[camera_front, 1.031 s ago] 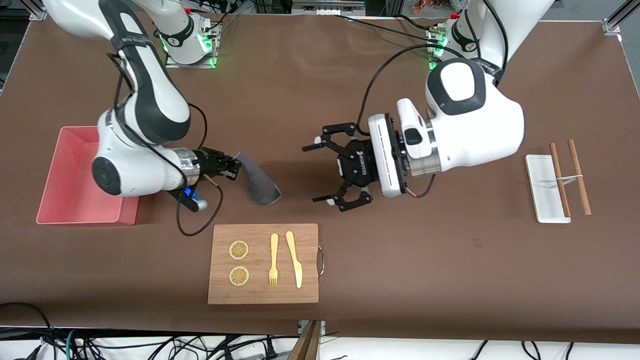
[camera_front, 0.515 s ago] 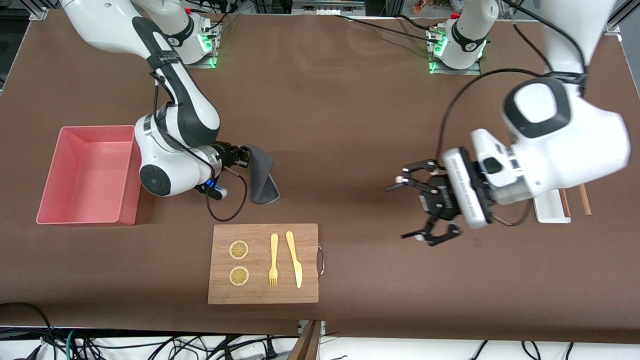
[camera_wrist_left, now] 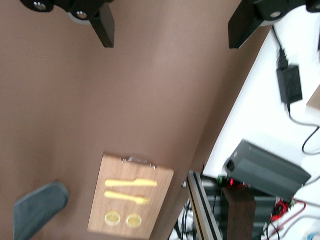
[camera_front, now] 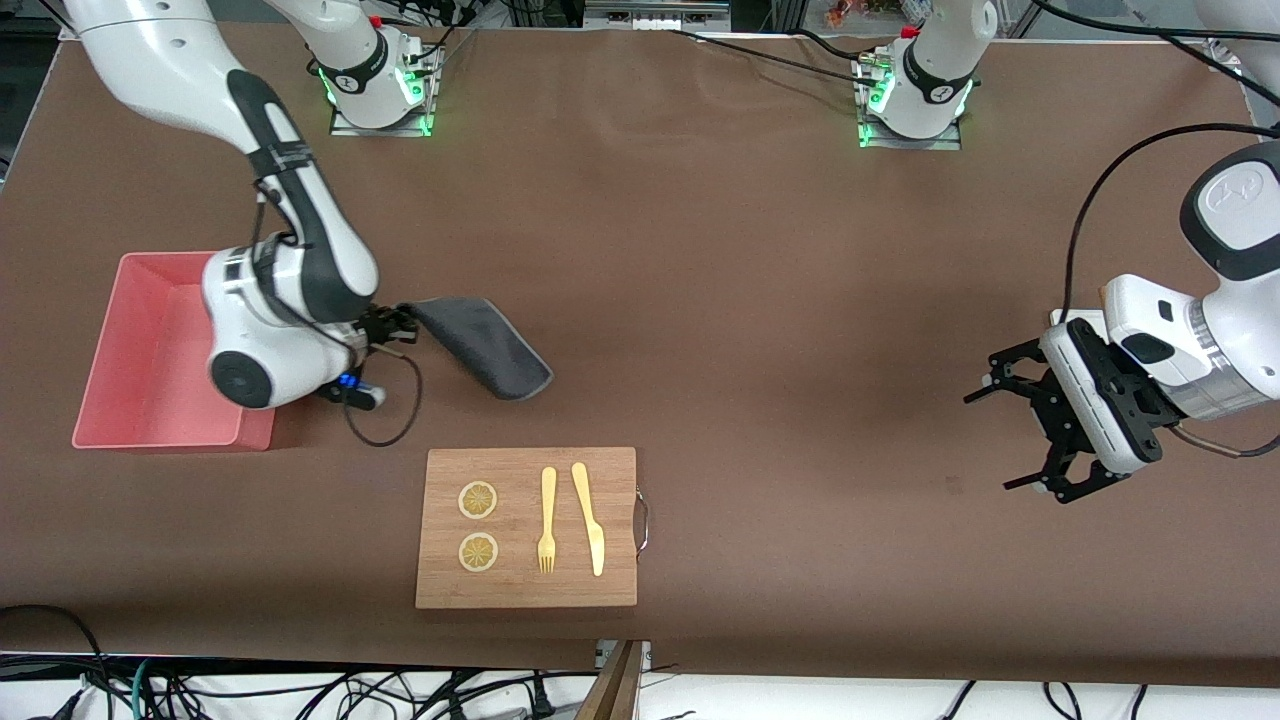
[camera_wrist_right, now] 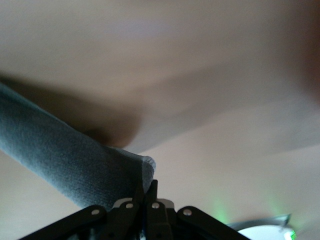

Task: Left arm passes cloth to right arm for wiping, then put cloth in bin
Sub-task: 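Withdraw the left gripper while the right gripper carries the cloth toward the bin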

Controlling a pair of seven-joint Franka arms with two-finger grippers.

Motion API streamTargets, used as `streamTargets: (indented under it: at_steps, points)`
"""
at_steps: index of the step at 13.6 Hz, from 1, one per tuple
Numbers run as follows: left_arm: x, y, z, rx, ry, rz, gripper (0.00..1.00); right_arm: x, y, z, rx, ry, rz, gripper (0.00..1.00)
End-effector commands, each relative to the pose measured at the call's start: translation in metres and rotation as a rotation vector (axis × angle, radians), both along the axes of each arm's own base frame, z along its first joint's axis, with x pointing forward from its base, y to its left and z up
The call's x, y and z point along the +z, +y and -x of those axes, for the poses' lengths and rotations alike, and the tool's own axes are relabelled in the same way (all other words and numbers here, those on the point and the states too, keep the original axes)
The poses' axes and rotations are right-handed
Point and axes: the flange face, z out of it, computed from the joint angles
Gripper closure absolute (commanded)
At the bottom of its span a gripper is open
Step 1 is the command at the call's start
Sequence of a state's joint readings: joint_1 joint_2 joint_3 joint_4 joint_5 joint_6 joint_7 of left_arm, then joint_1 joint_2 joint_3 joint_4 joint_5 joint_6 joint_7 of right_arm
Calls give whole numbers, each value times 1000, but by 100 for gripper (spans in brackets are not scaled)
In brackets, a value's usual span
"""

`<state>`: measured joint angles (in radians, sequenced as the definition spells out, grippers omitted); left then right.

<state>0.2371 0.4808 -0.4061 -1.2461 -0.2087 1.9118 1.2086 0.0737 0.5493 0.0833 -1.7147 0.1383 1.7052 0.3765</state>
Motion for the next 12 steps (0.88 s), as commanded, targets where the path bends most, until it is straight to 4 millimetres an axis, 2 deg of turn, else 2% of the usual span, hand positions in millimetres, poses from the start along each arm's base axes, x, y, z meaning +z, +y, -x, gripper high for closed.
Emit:
streamTargets:
  at_steps: [1,3,5,7,9,11,12]
  points:
    - [15,21,9,-3,-20,-158,0,2,-54,-2,81,-18,-5,100]
    - [13,39,10,-8,-8,-242,0,5,-82,-3,125,-14,24,100]
    - [23,49,15,3,-10,-302,0,11,-109,-8,194,-28,53,100]
    - [21,74,15,57,6,-304,0,24,-117,-20,234,-66,75,100]
    - [21,89,15,187,35,-298,0,39,-105,-32,218,-110,87,100]
    - [28,89,22,239,72,-300,0,44,-73,-38,164,-141,113,100]
    - [38,89,31,255,96,-306,0,45,-52,-39,134,-161,124,100]
